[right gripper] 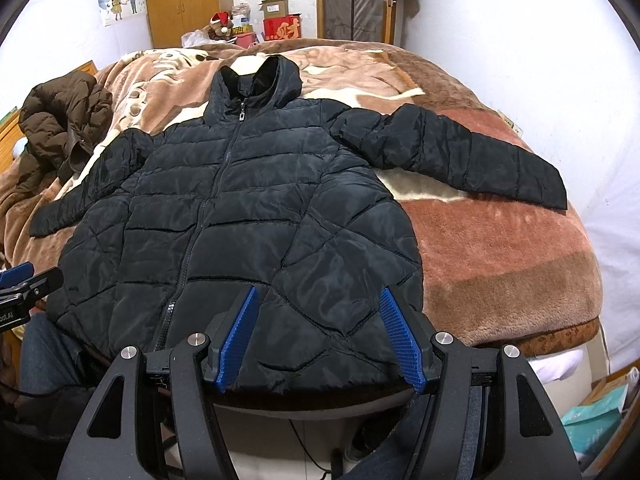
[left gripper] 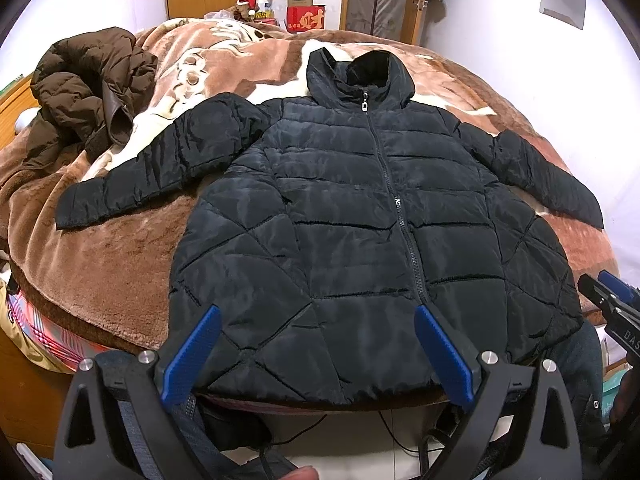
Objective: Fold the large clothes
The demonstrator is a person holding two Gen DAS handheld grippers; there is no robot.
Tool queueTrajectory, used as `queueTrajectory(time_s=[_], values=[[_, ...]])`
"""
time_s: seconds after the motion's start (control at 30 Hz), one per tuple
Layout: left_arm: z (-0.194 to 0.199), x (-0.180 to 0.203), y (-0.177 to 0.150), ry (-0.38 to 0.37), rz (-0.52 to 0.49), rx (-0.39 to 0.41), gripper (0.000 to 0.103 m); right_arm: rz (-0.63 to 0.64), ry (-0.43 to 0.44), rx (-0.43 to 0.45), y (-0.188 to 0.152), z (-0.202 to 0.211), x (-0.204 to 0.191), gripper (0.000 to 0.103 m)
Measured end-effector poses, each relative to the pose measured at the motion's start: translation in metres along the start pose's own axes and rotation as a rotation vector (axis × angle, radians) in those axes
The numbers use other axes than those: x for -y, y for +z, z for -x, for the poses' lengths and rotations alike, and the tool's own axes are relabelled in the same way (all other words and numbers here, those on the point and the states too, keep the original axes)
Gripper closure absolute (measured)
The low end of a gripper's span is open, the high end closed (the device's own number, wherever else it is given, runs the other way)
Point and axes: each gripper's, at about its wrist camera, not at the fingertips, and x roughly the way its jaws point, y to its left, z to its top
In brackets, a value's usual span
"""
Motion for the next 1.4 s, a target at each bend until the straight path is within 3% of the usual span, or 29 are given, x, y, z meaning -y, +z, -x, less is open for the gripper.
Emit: queueTrajectory(time_s=[1.4], values=[[0.0007, 0.0002, -0.0008, -0.003, 0.0, -0.001, 0.005, 0.006, -0.006, -0.009, -0.0015, -0.001, -0.0017, 0.04]])
